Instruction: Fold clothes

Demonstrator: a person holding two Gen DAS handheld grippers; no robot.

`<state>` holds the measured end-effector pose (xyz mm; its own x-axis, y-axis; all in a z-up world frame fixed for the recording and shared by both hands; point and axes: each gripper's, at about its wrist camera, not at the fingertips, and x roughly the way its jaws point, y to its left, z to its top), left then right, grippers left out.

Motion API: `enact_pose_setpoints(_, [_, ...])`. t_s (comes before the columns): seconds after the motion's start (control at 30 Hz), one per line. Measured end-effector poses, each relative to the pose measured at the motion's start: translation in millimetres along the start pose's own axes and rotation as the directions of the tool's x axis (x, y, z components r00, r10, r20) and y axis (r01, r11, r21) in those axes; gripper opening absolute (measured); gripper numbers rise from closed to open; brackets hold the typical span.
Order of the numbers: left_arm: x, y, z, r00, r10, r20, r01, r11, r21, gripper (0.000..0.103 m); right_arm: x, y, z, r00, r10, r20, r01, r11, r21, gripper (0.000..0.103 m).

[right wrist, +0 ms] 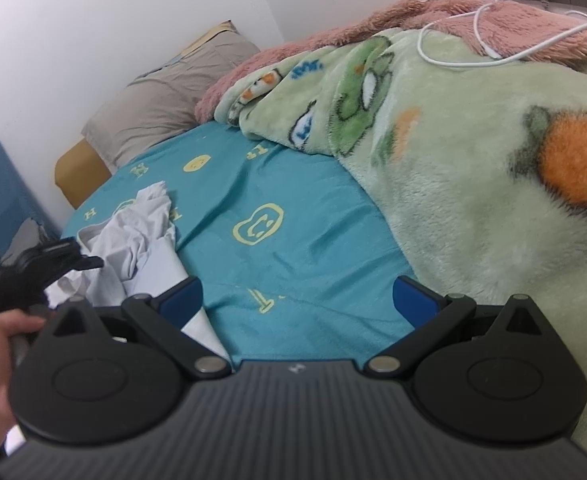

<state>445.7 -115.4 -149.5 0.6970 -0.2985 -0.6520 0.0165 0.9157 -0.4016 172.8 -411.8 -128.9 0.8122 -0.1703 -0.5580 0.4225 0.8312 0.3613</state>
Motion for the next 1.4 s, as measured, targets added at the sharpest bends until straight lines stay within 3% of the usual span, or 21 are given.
enact_pose_setpoints(0.03, [2,-3,2,1.0,-0.011,0.001,0.011,1.0,0.014,0.013,0,1,0,1.0,0.0,0.001,0.0,1.0,-0.003,0.103])
enact_pose_setpoints(0.1, [-2,-8,9,0.997,-0.073,0.038,0.071,0.996,0.05,0.009,0,0,0,1.0,0.0,0.002,0.0,1.0,-0.002,0.103])
enact_pose_setpoints(0.17, [-12,-12,21,0.979,-0.176,0.106,0.165,0.981,0.101,0.008,0,-1,0,1.0,0.0,0.0,0.0,1.0,0.004,0.103])
enact_pose_setpoints(0.3, [-24,-4,30,0.976,-0.162,0.146,0.146,0.982,0.118,0.008,1,-2,0,1.0,0.002,-0.003,-0.002,1.0,0.012,0.103])
enact_pose_setpoints(0.37, [-18,5,25,0.993,-0.004,0.115,-0.011,0.992,0.128,0.01,2,-1,0,1.0,0.007,-0.005,-0.007,1.0,0.008,0.103])
enact_pose_setpoints(0.4, [-14,10,19,0.993,0.043,0.11,-0.059,0.988,0.146,0.013,1,-1,0,1.0,0.009,-0.006,-0.009,1.0,0.005,0.103])
enact_pose_setpoints(0.43, [-13,14,16,0.994,0.047,0.102,-0.06,0.989,0.134,0.019,1,0,0,1.0,0.012,-0.006,-0.012,1.0,0.002,0.103])
enact_pose_setpoints(0.5, [-11,21,9,0.995,0.051,0.086,-0.06,0.992,0.109,0.021,-1,2,-1,1.0,0.013,-0.003,-0.013,1.0,-0.006,0.103])
enact_pose_setpoints(0.57, [-15,24,3,0.995,0.043,0.093,-0.05,0.996,0.072,0.05,-2,3,-2,1.0,0.013,-0.003,-0.014,1.0,-0.015,0.103])
enact_pose_setpoints(0.6, [-20,24,0,0.993,0.033,0.109,-0.038,0.998,0.047,0.056,-2,3,-2,1.0,0.015,-0.003,-0.015,1.0,-0.019,0.103])
enact_pose_setpoints(0.7, [-38,6,-6,0.983,0.021,0.18,-0.042,0.993,0.114,0.069,-4,6,-3,1.0,0.015,0.001,-0.015,0.999,-0.029,0.103])
enact_pose_setpoints(0.77, [-33,-9,-11,0.988,0.022,0.15,-0.047,0.986,0.162,0.073,-4,8,-3,1.0,0.016,0.001,-0.015,0.999,-0.037,0.103])
enact_pose_setpoints(0.9, [-8,-32,-20,0.996,0.072,0.062,-0.084,0.97,0.229,0.069,-1,13,-8,1.0,0.024,-0.01,-0.024,0.998,-0.061,0.103])
enact_pose_setpoints(0.93, [-1,-33,-20,0.994,0.095,0.046,-0.103,0.966,0.235,0.052,0,14,-10,0.999,0.032,-0.014,-0.033,0.997,-0.07,0.103])
enact_pose_setpoints(0.97, [6,-34,-20,0.993,0.118,0.03,-0.122,0.963,0.242,0.02,-1,17,-12,0.999,0.042,-0.016,-0.043,0.996,-0.078,0.103])
enact_pose_setpoints(1.0, [13,-35,-21,0.99,0.141,0.015,-0.141,0.958,0.249,0.007,-1,19,-14,0.999,0.052,-0.016,-0.053,0.995,-0.089,0.103])
enact_pose_setpoints(1.03, [9,-34,-17,0.987,0.155,0.05,-0.162,0.956,0.244,0.005,-1,22,-15,0.998,0.061,-0.014,-0.062,0.993,-0.103,0.103])
enact_pose_setpoints(1.1, [1,-30,-11,0.976,0.18,0.123,-0.205,0.951,0.231,0.005,-2,29,-18,0.997,0.078,-0.007,-0.078,0.988,-0.133,0.103])
enact_pose_setpoints(1.2, [3,-27,-14,0.95,0.26,0.17,-0.301,0.908,0.293,0.005,-2,37,-22,0.995,0.101,-0.012,-0.101,0.981,-0.165,0.103])
enact_pose_setpoints(1.3, [-3,-11,-14,0.969,0.224,0.103,-0.242,0.94,0.241,0.013,-2,41,-26,0.992,0.121,-0.028,-0.124,0.975,-0.183,0.103])
enact_pose_setpoints(1.4, [-27,-1,-12,0.98,0.182,0.081,-0.195,0.959,0.208,0.035,-5,44,-30,0.988,0.15,-0.04,-0.155,0.966,-0.209,0.103])
